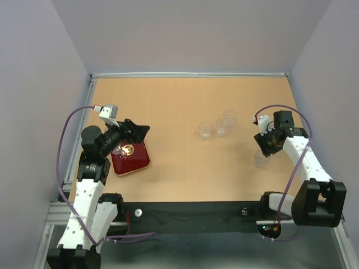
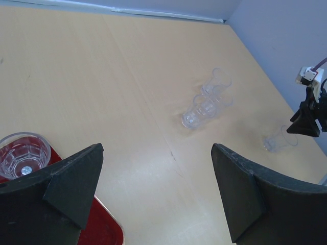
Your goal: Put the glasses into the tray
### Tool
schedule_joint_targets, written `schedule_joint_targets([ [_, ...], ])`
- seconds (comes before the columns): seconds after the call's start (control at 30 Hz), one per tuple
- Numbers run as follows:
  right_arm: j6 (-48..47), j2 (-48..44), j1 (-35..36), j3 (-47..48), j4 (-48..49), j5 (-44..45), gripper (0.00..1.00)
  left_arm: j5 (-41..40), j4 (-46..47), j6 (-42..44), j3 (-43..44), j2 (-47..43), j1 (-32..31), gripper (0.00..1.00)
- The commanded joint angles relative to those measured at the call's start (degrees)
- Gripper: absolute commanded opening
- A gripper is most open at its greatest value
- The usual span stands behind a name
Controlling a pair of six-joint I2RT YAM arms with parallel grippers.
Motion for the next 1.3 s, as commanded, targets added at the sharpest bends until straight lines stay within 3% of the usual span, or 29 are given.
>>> schedule_joint_targets([
  [0.0,0.8,1.42,-1.05,-0.12,3.32,0.04,0.5,1.75,2.71,-0.1,-0.4,-0.69,-0.27,0.99],
  [0.2,0.62,3.18,-1.84,-1.44,4.12,-2.86,0.36,2.97,3.5,-1.33,-0.75,-0.86,-0.18,0.99],
  [0.47,0.97,1.95,-1.93,-1.53,4.2,-9.89,0.03,11.31,10.34,-6.78,-3.3,0.71,-0.27,0.99],
  [0.7,2.99,-0.16,-1.66,1.1,3.68,-22.26,0.0,14.93,13.43,-13.36,-3.3,4.84,-1.93,0.93],
  [0.77,5.09,-0.07,-0.09,3.29,3.33,-24.39,0.0,12.31,13.96,-15.3,-2.95,5.55,-4.56,0.93],
  [0.87,9.22,0.46,5.18,6.02,4.28,-23.18,0.0,3.0,13.79,-18.29,-1.9,6.95,-15.0,0.91],
  [1.0,15.55,1.95,16.15,8.66,8.24,-14.14,0.0,-8.16,12.21,-23.21,0.38,11.87,-28.53,0.84],
  [1.27,23.9,6.51,31.11,14.02,10.7,-0.68,0.0,-32.43,-0.17,-29.01,11.98,25.84,-45.52,0.75],
])
